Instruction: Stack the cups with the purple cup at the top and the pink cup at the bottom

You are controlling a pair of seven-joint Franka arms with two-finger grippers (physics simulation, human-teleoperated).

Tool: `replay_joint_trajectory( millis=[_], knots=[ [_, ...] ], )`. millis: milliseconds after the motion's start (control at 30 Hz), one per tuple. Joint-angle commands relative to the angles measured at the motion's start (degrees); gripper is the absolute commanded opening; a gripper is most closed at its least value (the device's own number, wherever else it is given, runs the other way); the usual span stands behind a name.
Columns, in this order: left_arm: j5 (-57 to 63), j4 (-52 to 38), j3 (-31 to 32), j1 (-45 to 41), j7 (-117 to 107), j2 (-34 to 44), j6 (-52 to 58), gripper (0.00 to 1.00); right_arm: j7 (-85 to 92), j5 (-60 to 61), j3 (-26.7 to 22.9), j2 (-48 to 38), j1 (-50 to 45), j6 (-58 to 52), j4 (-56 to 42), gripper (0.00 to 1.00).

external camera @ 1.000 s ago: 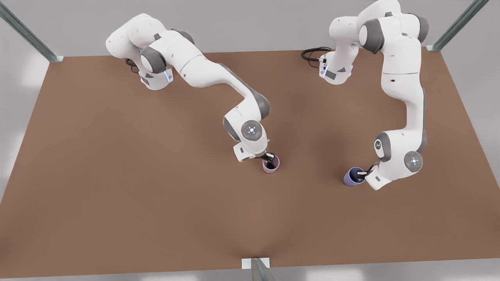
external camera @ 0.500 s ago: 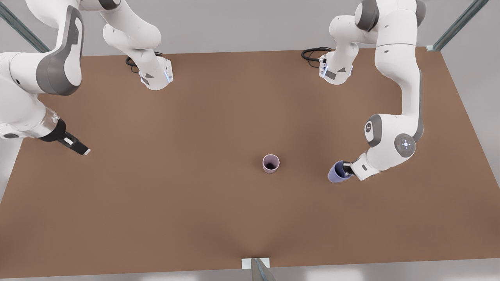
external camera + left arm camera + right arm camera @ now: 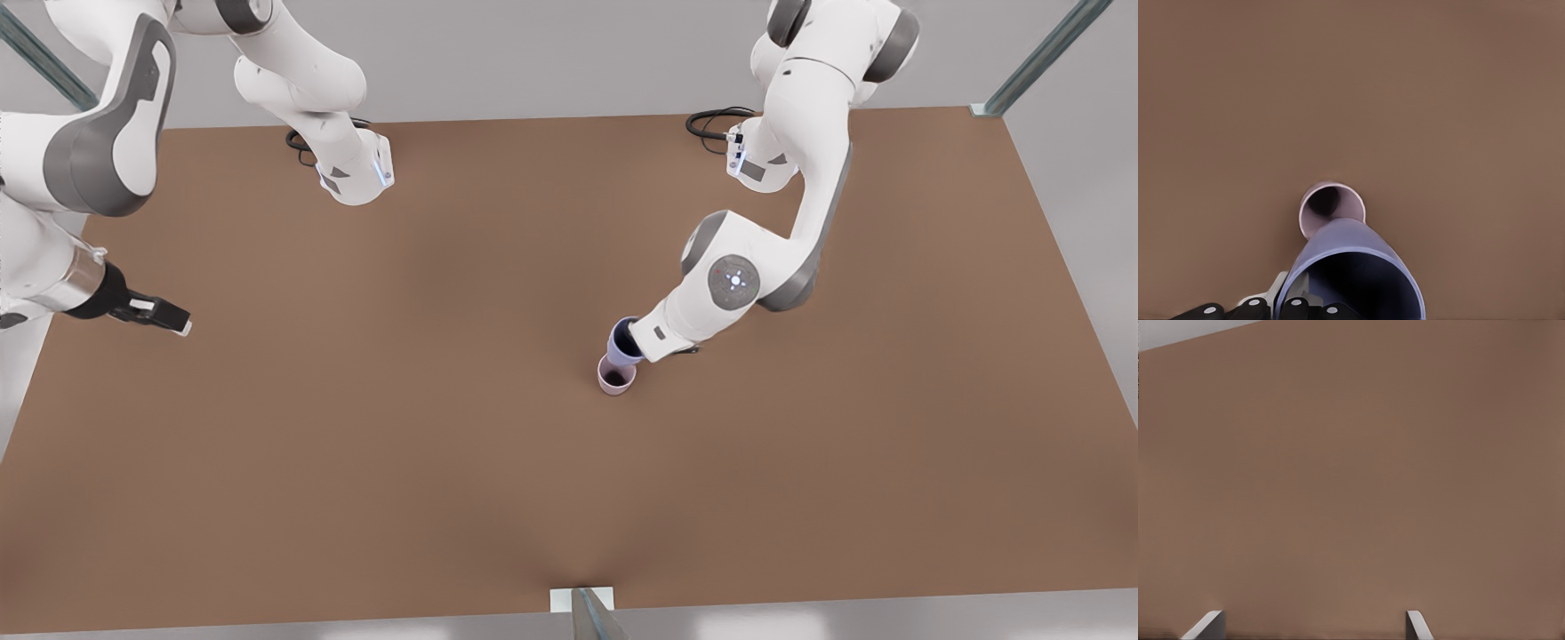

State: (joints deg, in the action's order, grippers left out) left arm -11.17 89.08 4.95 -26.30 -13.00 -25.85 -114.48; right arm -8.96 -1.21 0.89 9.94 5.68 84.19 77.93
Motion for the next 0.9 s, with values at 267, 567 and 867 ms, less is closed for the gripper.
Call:
replay_joint_trajectory(
  millis=[267, 567, 867],
  knots=[
    [0.54, -0.13, -0.21, -0.25, -24.96, -2.8, -3.99, 0.21, 16.0, 0.15, 0.08, 0.35, -0.23, -0.96, -0.06, 1.0],
    [0.54, -0.04, -0.38, -0.25, -24.79, -5.26, -4.52, 0.21, 16.08, -0.02, 0.25, 0.35, -0.23, -0.87, -0.06, 1.0],
    [0.45, 0.22, -0.38, -0.16, -24.09, -5.88, -4.52, 0.36, 16.08, -0.02, 0.25, 0.35, -0.23, -0.87, -0.06, 1.0]
  ],
)
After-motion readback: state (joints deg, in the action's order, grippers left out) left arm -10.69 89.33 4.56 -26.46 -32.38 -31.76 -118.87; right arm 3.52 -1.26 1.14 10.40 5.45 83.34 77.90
